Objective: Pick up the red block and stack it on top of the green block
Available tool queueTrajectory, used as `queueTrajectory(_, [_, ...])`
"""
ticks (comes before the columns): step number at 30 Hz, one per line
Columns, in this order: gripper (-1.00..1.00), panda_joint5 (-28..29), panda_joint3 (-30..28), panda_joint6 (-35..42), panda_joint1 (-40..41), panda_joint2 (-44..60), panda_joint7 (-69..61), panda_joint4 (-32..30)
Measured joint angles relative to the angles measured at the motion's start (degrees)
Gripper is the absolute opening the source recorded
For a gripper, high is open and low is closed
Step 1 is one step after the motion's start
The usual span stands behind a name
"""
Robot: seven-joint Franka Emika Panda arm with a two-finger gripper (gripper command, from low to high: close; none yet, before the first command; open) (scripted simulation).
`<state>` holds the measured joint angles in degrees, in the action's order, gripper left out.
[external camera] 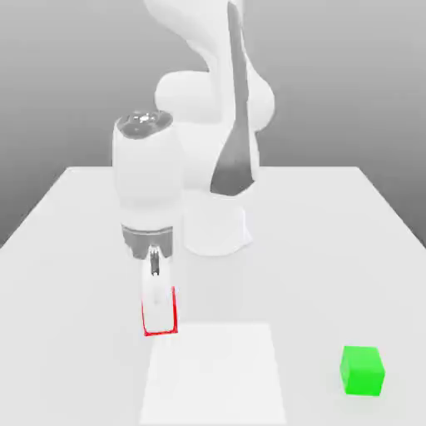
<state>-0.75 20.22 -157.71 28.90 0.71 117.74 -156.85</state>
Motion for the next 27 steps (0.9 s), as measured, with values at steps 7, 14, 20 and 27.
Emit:
queueTrajectory(7, [-1.00,1.9,6.2,3.7,-12.6,2.3,12.0,5.8])
queueTrajectory(14, [-1.00,5.2,9.2,7.2,-20.9,4.8,24.7,11.2])
queueTrajectory(20, [-1.00,11.6,9.1,6.3,-26.4,10.0,35.1,14.7])
queueTrajectory(27, [1.00,18.8,4.5,1.2,-30.0,16.6,40.5,15.3])
